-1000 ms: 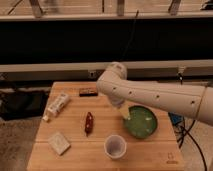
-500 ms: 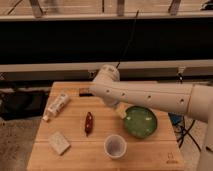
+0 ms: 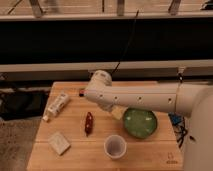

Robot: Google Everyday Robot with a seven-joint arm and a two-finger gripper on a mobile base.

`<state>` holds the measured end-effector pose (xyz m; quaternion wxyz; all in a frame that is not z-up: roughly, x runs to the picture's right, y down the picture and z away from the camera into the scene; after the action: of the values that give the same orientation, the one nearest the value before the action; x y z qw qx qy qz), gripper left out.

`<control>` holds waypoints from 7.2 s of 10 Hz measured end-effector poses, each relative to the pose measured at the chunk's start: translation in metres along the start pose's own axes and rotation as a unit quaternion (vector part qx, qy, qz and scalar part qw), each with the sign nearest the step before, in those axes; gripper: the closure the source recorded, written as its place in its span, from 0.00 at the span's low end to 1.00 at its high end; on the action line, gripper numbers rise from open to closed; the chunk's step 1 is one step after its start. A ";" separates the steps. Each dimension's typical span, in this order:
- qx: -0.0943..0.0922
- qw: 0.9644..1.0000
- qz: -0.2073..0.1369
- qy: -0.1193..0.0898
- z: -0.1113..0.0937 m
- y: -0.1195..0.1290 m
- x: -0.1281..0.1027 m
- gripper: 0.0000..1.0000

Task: Drag the pepper across the table

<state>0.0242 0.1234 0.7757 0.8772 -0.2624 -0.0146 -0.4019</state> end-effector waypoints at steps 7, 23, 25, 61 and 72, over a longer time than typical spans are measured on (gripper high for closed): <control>-0.006 0.998 -0.066 -0.013 0.031 -0.014 -0.027 0.20; -0.007 0.979 -0.202 -0.038 0.068 -0.039 -0.079 0.20; -0.008 0.975 -0.219 -0.039 0.069 -0.038 -0.082 0.20; -0.002 0.892 -0.450 -0.052 0.063 -0.032 -0.121 0.21; 0.005 0.860 -0.507 -0.055 0.061 -0.027 -0.128 0.20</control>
<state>-0.0707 0.2270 0.8105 0.5516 -0.2364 -0.1957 -0.7756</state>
